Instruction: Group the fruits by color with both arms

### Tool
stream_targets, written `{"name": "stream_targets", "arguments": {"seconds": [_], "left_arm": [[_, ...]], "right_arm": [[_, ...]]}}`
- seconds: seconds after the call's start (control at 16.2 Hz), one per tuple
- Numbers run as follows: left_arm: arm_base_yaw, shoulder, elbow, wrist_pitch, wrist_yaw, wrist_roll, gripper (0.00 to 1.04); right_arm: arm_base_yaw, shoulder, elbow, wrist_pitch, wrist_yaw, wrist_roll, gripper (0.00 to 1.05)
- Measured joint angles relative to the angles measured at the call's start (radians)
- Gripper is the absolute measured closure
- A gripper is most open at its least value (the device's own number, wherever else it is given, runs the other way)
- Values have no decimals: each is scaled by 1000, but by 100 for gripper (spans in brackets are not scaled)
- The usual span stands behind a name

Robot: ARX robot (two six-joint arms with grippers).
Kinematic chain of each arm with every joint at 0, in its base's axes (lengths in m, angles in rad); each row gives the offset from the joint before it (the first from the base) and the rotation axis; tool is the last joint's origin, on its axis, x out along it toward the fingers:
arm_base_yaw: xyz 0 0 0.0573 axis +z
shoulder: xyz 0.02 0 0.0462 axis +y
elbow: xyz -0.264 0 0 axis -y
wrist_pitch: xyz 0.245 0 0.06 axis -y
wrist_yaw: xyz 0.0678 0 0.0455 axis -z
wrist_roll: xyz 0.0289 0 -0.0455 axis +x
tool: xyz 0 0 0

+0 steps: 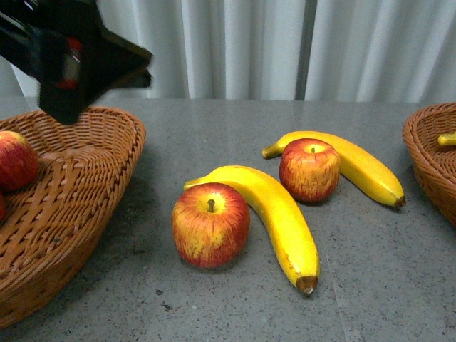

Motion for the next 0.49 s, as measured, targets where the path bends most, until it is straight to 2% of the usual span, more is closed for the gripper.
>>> {"name": "stream_targets", "arguments": {"seconds": [0.12, 0.49], "left_arm": [[-71, 79, 11, -49, 39, 39, 7], [-112, 197, 65, -125, 127, 101, 7]], "right_arm": [[0, 0, 0, 0, 0, 0, 7], [0, 0, 0, 0, 0, 0, 7]]}}
